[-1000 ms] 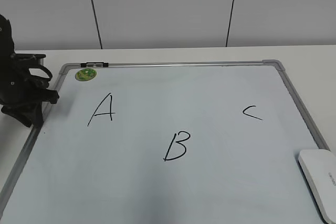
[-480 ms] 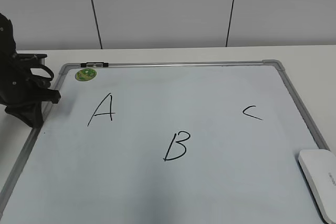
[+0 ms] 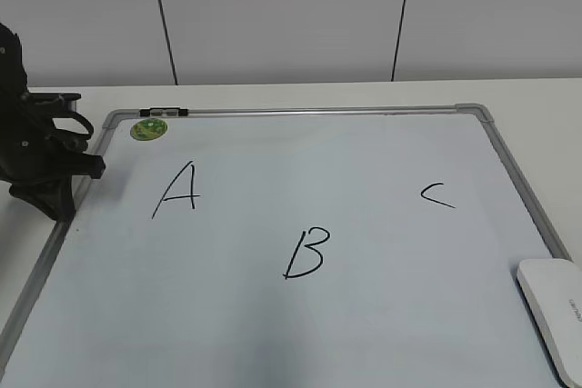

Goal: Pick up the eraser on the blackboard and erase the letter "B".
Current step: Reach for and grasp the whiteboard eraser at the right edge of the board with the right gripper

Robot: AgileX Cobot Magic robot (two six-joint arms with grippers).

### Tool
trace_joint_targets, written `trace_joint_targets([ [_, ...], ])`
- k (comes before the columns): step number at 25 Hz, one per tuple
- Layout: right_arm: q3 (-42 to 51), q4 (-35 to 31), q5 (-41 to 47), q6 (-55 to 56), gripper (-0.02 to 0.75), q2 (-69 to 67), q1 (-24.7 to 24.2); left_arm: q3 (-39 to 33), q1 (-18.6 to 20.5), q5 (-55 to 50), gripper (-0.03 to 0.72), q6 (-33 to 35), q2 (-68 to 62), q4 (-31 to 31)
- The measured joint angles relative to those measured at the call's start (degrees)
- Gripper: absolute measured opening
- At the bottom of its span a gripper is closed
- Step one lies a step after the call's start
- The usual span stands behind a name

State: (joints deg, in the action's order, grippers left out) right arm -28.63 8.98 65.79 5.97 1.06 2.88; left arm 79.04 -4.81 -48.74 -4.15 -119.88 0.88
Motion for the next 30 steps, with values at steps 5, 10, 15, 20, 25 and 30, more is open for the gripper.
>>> trace_joint_targets([
  [5,0.0,-0.2,0.0,0.0,0.589,-1.6,0.0,0.0,0.0,0.2,0.032,0.0,0.0,0.1],
  [10,-0.9,-0.2,0.0,-0.8,0.589,-12.4,0.0,0.0,0.0,0.3,0.032,0.0,0.0,0.1],
  [15,-3.7,-1.9,-0.2,-2.2,0.589,-28.3,0.0,0.0,0.0,0.3,0.032,0.0,0.0,0.1],
  [20,-7.6,-6.7,-2.2,-2.9,0.589,-41.3,0.0,0.0,0.0,0.4,0.032,0.0,0.0,0.1],
  [25,-11.0,-10.0,-2.5,-3.1,0.590,-51.6,0.0,0.0,0.0,0.4,0.032,0.0,0.0,0.1],
  [30,-12.6,-16.4,-3.2,-5.5,0.590,-63.0,0.0,0.0,0.0,0.5,0.032,0.0,0.0,0.1],
])
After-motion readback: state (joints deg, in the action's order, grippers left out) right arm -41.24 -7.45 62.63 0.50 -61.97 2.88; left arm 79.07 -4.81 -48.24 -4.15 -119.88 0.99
